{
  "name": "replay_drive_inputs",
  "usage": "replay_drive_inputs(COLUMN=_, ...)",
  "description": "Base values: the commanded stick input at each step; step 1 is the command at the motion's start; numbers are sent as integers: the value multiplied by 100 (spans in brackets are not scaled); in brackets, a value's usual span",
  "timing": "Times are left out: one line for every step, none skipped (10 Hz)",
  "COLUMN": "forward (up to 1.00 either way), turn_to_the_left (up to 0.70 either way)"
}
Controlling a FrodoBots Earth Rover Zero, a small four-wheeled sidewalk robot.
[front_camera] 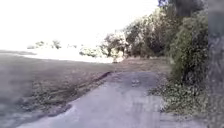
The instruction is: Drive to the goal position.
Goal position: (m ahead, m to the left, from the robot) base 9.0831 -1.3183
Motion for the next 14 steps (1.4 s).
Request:
replay_drive_inputs(forward=70, turn_to_the_left=0)
replay_drive_inputs(forward=70, turn_to_the_left=0)
replay_drive_inputs(forward=70, turn_to_the_left=-22)
replay_drive_inputs(forward=70, turn_to_the_left=-35)
replay_drive_inputs(forward=70, turn_to_the_left=-35)
replay_drive_inputs(forward=70, turn_to_the_left=-17)
replay_drive_inputs(forward=70, turn_to_the_left=0)
replay_drive_inputs(forward=70, turn_to_the_left=0)
replay_drive_inputs(forward=70, turn_to_the_left=0)
replay_drive_inputs(forward=70, turn_to_the_left=-35)
replay_drive_inputs(forward=70, turn_to_the_left=-35)
replay_drive_inputs(forward=70, turn_to_the_left=-35)
replay_drive_inputs(forward=70, turn_to_the_left=-35)
replay_drive_inputs(forward=70, turn_to_the_left=-35)
